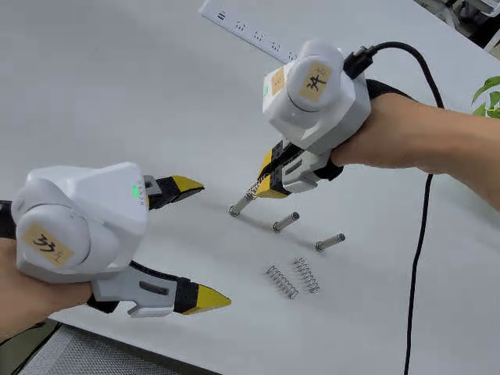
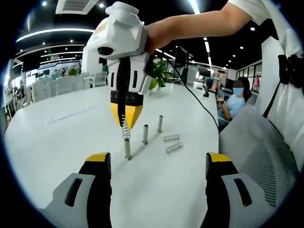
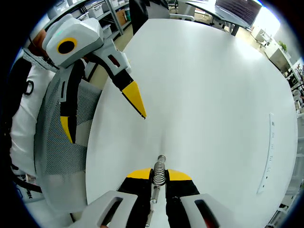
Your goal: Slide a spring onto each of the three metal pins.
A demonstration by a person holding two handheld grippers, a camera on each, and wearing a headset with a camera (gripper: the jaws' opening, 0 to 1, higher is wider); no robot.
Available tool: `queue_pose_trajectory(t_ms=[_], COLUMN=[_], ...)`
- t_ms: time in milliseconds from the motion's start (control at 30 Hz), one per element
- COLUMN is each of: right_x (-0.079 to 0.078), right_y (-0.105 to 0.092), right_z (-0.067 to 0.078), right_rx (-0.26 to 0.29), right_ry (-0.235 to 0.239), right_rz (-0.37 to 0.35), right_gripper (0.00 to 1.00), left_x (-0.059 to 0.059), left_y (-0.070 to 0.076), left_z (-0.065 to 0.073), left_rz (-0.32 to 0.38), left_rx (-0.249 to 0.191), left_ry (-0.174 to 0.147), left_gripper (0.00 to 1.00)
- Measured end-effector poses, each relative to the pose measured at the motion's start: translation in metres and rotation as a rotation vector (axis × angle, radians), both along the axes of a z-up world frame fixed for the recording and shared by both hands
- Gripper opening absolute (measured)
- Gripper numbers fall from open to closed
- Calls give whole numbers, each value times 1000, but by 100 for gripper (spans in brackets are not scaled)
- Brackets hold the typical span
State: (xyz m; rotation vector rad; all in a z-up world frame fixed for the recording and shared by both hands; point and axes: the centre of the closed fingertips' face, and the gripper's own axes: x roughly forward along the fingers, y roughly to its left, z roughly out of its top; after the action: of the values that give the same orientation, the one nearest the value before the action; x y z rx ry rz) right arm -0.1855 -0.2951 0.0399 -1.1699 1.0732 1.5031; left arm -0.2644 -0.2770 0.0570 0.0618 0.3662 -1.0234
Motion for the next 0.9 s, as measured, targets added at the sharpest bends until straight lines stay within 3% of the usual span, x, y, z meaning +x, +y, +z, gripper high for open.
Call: queue_pose_trajectory(t_ms=[900], right_x=[1], right_y=[-1], right_z=[-9], right_rx=[-9], right_ry=[7], right_rz=[6], right_gripper=[7], left_x=[-1], left_y=[-2], left_z=[-1], left_rz=[-4], left_rx=[-17], left_ry=[12], left_gripper=[80])
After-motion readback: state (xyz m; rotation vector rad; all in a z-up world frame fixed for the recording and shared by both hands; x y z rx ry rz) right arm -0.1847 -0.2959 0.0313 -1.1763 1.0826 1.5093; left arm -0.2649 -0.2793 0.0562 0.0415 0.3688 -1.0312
